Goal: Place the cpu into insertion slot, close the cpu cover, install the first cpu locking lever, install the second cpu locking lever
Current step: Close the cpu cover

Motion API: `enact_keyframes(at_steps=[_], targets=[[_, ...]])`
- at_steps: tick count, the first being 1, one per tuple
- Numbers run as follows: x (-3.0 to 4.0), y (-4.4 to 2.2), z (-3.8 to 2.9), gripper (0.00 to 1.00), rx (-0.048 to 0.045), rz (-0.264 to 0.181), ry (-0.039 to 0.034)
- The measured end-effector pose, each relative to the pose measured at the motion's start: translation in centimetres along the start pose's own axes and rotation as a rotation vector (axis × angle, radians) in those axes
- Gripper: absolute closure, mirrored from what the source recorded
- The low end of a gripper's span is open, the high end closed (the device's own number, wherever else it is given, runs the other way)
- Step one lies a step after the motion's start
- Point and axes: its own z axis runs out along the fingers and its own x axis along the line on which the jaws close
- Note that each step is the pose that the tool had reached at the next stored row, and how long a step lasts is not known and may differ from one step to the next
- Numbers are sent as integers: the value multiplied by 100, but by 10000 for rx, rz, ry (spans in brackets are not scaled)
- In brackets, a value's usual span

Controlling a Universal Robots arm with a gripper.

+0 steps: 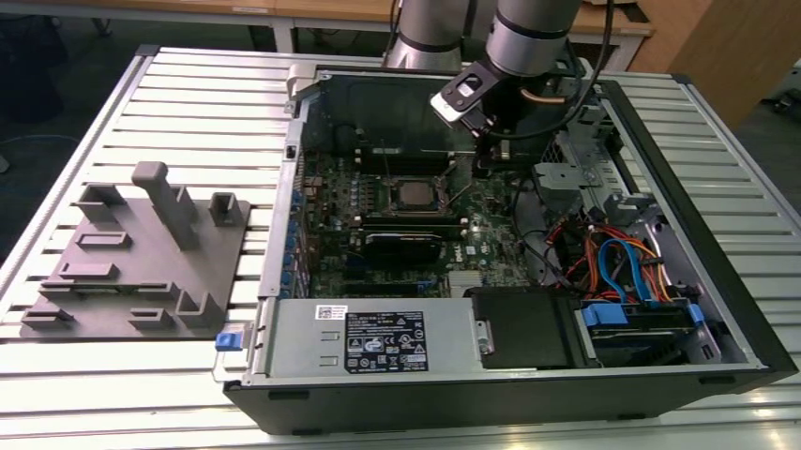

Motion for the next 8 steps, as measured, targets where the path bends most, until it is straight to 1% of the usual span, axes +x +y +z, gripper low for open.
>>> enact_keyframes(at_steps=[8], targets=[[0,-19,2,90,0,2,0]])
